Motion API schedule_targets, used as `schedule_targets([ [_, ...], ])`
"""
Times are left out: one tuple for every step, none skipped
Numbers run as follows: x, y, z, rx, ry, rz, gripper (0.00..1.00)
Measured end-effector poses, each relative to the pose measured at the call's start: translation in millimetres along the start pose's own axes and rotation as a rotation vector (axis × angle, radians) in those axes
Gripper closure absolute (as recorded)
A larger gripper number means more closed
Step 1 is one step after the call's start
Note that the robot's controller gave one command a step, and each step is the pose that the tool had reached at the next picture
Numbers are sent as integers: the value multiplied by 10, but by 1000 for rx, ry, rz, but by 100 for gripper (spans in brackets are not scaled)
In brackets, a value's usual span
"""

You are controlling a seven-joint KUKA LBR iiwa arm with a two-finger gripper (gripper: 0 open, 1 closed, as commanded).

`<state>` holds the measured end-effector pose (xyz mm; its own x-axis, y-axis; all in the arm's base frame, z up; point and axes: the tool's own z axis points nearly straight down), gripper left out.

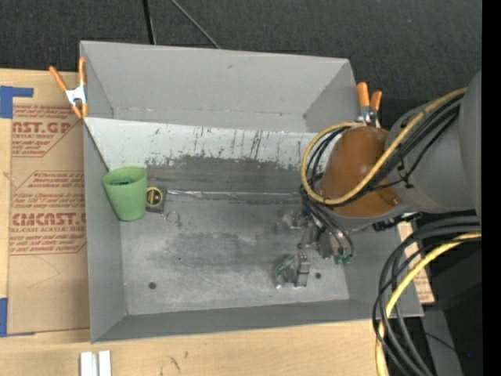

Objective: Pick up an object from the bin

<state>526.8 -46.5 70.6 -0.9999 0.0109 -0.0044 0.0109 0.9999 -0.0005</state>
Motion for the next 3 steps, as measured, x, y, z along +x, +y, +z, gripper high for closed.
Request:
schedule_targets([
  [-3,1,-10,0,0,-1,100],
  [1,1,0,0,0,0,0],
  [-13,-1,-15,0,-4,0,100],
])
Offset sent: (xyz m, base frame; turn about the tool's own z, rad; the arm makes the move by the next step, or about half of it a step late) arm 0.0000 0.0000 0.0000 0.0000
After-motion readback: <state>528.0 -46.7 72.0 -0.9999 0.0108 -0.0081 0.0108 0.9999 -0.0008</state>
